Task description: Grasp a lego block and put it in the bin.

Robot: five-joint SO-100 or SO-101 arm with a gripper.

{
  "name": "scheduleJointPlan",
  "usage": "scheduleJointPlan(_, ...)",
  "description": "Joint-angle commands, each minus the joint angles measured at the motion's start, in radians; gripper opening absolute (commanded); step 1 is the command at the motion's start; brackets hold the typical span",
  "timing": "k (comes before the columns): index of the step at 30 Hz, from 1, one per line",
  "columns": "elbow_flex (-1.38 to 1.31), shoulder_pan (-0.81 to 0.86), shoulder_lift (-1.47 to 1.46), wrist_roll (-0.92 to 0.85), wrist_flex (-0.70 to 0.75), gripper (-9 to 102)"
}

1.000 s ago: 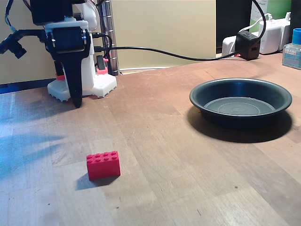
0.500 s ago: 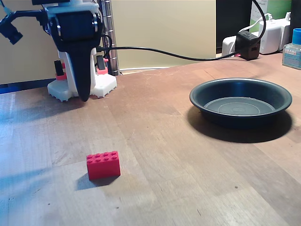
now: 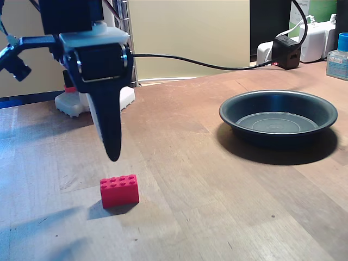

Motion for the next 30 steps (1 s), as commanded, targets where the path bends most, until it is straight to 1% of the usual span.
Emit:
scheduleJointPlan(1,-0.037,-0.008,0.000,-0.011,-0.011,22)
scheduleJointPlan(8,-0.028,0.008,-0.003,-0.095,-0.012,22)
scheduleJointPlan(16,-0.046,0.008,-0.104,-0.094,-0.043,22)
scheduleJointPlan(30,-0.057,0.005,-0.155,-0.091,-0.092,21)
